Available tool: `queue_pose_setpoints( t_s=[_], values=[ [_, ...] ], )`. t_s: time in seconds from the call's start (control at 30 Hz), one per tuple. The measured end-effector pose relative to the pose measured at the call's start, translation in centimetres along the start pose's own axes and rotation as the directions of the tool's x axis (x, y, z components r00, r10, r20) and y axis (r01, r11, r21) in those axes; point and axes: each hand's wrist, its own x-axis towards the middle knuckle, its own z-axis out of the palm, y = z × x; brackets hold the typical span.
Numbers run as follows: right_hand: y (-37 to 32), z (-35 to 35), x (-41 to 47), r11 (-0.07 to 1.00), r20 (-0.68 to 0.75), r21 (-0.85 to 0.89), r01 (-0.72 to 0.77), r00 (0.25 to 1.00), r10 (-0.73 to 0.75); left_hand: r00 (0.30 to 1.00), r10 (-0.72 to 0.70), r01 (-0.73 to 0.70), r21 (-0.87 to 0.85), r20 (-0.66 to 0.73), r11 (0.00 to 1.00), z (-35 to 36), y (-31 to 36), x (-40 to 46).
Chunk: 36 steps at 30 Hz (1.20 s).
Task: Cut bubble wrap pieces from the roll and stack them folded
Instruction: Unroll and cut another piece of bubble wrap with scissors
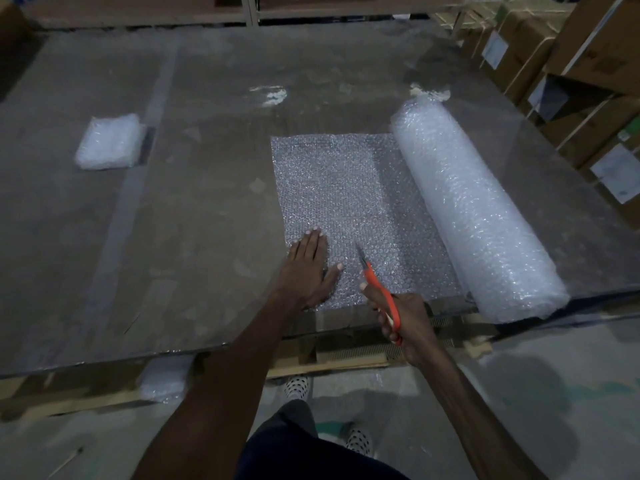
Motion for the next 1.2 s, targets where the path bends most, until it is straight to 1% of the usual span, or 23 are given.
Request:
queue_pose_setpoints(
  t_s=[0.27,0.37,0.73,1.1,1.2],
  values=[
    [-1.5,0.5,0.5,0.999,0.019,-0.027,-0.022,1.0,0.023,1.0,0.005,-0.005,-0.007,-0.01,1.0,-0.2,0.2,-0.2],
    [-1.3,0.3,0.6,0.999,0.022,-0.034,-0.007,1.0,0.008,1.0,0.003,-0.003,-0.003,-0.005,1.0,-0.2,0.1,-0.2],
    [-2.2,0.9,1.2,1.0,0.021,-0.02,0.018,1.0,-0.017,1.0,-0.011,0.011,0.008,-0.001,1.0,0.0,0.0,0.0],
    [-1.9,1.0,1.8,1.0,0.051,0.016,0.009,0.999,-0.01,1.0,-0.002,0.002,0.023,0.001,1.0,-0.2,0.0,-0.1],
    [-2.4,0.9,1.5,1.0,0.043,0.004,-0.002,0.999,0.002,1.0,0.0,0.0,0.016,0.016,1.0,-0.2,0.0,0.0]
  ],
)
